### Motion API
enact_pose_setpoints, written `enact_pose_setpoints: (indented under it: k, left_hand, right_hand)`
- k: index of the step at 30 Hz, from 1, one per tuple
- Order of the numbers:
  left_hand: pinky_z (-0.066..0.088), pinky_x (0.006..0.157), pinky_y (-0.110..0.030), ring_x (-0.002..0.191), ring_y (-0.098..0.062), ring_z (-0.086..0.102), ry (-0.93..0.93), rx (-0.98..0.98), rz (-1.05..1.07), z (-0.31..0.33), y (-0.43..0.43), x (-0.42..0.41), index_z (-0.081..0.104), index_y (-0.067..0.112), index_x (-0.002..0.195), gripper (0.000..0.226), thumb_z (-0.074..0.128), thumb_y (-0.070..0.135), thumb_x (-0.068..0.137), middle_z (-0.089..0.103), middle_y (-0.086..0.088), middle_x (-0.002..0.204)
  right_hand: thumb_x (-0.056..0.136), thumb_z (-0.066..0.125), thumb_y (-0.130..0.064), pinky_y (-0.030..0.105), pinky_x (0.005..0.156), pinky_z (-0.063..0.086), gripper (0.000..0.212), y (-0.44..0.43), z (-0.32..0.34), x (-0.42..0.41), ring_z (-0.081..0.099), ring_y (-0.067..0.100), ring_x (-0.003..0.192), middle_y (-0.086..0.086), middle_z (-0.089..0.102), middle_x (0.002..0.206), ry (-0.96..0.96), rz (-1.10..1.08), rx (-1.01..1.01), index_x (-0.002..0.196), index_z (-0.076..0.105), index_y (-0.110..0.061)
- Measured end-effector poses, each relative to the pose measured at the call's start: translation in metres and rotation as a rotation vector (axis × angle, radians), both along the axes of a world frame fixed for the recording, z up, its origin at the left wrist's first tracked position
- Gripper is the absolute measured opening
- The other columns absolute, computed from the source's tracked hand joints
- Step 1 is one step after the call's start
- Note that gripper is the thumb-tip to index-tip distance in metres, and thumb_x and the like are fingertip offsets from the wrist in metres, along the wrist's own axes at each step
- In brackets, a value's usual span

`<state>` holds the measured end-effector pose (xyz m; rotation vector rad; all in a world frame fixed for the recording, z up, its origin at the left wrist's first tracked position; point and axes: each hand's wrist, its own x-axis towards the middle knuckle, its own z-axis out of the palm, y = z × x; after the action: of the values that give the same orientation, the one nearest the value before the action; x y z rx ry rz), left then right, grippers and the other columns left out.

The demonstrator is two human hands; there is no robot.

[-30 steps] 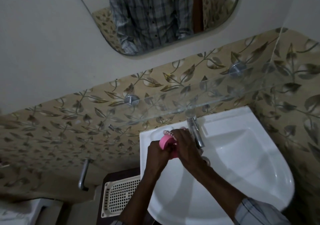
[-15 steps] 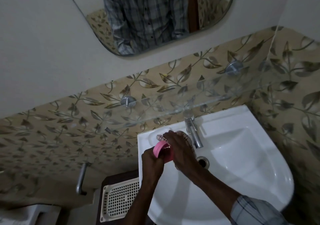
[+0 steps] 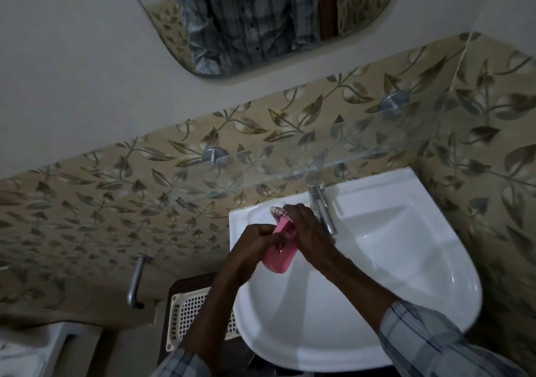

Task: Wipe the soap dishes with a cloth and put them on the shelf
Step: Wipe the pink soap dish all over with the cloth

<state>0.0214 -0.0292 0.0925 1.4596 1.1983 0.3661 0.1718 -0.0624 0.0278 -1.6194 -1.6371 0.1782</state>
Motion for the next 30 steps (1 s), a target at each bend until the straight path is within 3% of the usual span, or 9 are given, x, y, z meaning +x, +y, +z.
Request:
enact_pose_setpoints:
  k: [3, 7, 12, 16, 20, 23, 25, 28, 30]
  left_hand:
    - [0.045, 0.057, -0.025, 0.057, -0.011, 0.060, 0.145, 0.227, 0.017, -0.003, -0.002, 0.016, 0.067, 0.019, 0.063, 0.017, 0.065, 0.008, 0.076, 0.067, 0.004, 0.059]
    - [0.041, 0.050, -0.010, 0.053, -0.001, 0.060, 0.144, 0.575, 0.181, -0.017, -0.016, 0.025, 0.067, 0.014, 0.070, 0.016, 0.059, 0.018, 0.083, 0.063, 0.008, 0.059]
    - [0.046, 0.050, -0.013, 0.055, -0.001, 0.063, -0.034, 0.600, 0.425, -0.026, -0.018, 0.028, 0.074, 0.019, 0.077, 0.013, 0.068, 0.014, 0.088, 0.068, 0.010, 0.059]
    - [0.049, 0.054, -0.021, 0.057, -0.002, 0.060, -0.174, 0.522, 0.564, -0.030, -0.010, 0.032, 0.070, 0.023, 0.075, 0.013, 0.070, 0.022, 0.087, 0.067, 0.011, 0.061]
    - [0.058, 0.068, -0.037, 0.084, -0.021, 0.070, -0.284, 0.323, 0.788, -0.037, -0.002, 0.024, 0.069, 0.025, 0.096, 0.013, 0.076, 0.020, 0.087, 0.073, 0.002, 0.088]
    - [0.052, 0.098, -0.045, 0.121, -0.031, 0.057, -0.111, 0.322, 0.821, -0.041, -0.004, 0.032, 0.042, 0.014, 0.139, 0.066, 0.079, 0.023, 0.085, 0.054, -0.015, 0.137]
    - [0.045, 0.105, -0.044, 0.138, -0.031, 0.042, -0.130, 0.315, 0.764, -0.043, -0.011, 0.033, 0.020, 0.025, 0.156, 0.085, 0.072, 0.031, 0.089, 0.033, -0.013, 0.157]
    - [0.048, 0.102, -0.054, 0.134, -0.041, 0.047, -0.365, -0.012, 0.796, -0.038, -0.005, 0.030, 0.024, 0.032, 0.155, 0.085, 0.066, 0.050, 0.084, 0.036, -0.017, 0.155]
    - [0.048, 0.101, -0.058, 0.127, -0.049, 0.052, -0.331, -0.130, 0.747, -0.039, 0.001, 0.024, 0.029, 0.019, 0.152, 0.087, 0.072, 0.042, 0.081, 0.045, -0.027, 0.147]
  right_hand:
    - [0.084, 0.062, -0.016, 0.034, 0.087, 0.049, 0.034, 0.001, 0.000, -0.015, 0.065, 0.027, 0.092, 0.010, 0.067, 0.101, -0.191, 0.005, 0.187, 0.116, 0.058, -0.007]
    - [0.095, 0.047, -0.042, 0.013, 0.054, 0.050, 0.025, 0.001, 0.019, -0.015, 0.068, 0.018, 0.076, -0.012, 0.070, 0.072, 0.505, -0.139, -0.274, 0.087, 0.066, -0.030]
    - [0.101, 0.044, -0.025, 0.006, 0.052, 0.040, 0.022, -0.005, 0.039, -0.019, 0.065, 0.020, 0.080, 0.000, 0.063, 0.085, 0.480, -0.076, -0.448, 0.107, 0.059, -0.010]
    - [0.097, 0.047, -0.022, 0.034, 0.065, 0.052, 0.021, -0.011, 0.037, -0.024, 0.068, 0.028, 0.082, 0.012, 0.069, 0.088, 0.519, -0.028, -0.565, 0.096, 0.062, -0.007]
    - [0.097, 0.046, -0.018, 0.038, 0.075, 0.054, 0.023, -0.015, 0.028, -0.020, 0.067, 0.032, 0.090, 0.017, 0.069, 0.099, 0.715, -0.118, -0.625, 0.107, 0.063, -0.007]
    - [0.098, 0.049, -0.017, 0.020, 0.070, 0.048, 0.025, -0.016, 0.027, -0.030, 0.063, 0.032, 0.103, 0.015, 0.065, 0.113, 0.613, -0.280, -0.511, 0.119, 0.056, -0.004]
    - [0.096, 0.052, -0.009, 0.016, 0.069, 0.049, 0.027, -0.023, 0.031, -0.042, 0.064, 0.026, 0.104, 0.010, 0.063, 0.114, 0.522, -0.306, -0.432, 0.123, 0.052, -0.008]
    - [0.093, 0.055, -0.002, 0.028, 0.090, 0.053, 0.044, -0.038, 0.021, -0.044, 0.060, 0.018, 0.111, 0.004, 0.058, 0.121, 0.295, -0.159, -0.416, 0.134, 0.047, -0.016]
    - [0.096, 0.051, -0.005, 0.019, 0.088, 0.049, 0.036, -0.045, 0.017, -0.033, 0.061, 0.020, 0.108, 0.006, 0.062, 0.118, 0.369, 0.083, -0.418, 0.130, 0.054, -0.016]
